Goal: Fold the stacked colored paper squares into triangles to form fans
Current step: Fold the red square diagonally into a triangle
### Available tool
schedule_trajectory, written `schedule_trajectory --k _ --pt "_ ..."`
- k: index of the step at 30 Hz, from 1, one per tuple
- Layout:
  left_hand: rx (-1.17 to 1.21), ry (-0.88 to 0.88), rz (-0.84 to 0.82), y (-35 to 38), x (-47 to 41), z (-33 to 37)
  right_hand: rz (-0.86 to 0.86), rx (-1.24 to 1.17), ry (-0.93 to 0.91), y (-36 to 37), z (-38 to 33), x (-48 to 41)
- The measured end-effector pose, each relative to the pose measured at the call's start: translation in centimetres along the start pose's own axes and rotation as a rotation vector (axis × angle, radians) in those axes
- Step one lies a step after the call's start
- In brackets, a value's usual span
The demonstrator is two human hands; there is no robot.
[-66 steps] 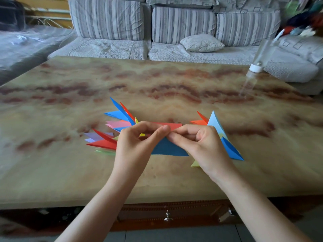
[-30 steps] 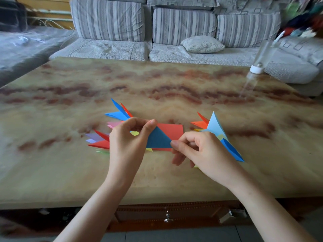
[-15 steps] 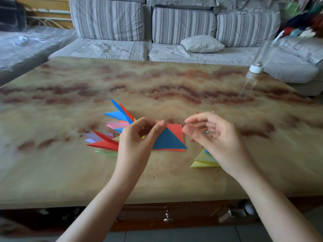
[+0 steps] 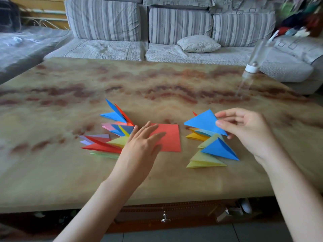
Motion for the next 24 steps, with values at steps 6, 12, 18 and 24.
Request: schedule_trajectory --k 6,12,18,24 --pt "-0.322 -0.177 -0.256 2.5 1.5 -4.4 -0.108 0.245 0.193 0.0 4.2 -0.5" --pt "-0.25 -0.246 -0.243 1.5 1.7 -6.3 -0.14 0.366 0.229 1.1 5.5 -0.8" --pt "-0.256 -0.239 -0.199 0.2 1.1 -7.6 -0.056 0.443 0.193 1.0 5.8 -1.0" --pt "-0.192 -0.097 -0.094 -0.9 0.3 -5.2 0.196 0.515 -0.033 -0.6 2.0 -0.4"
Point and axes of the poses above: each hand's wrist, its own x-axis away from the middle knuckle, its own y-axis out of the palm, z = x × y, the point moved 9 cm from there along -x, towards the middle knuckle, and after that the axes turned 2 degrees about x, right-handed, at the moved point
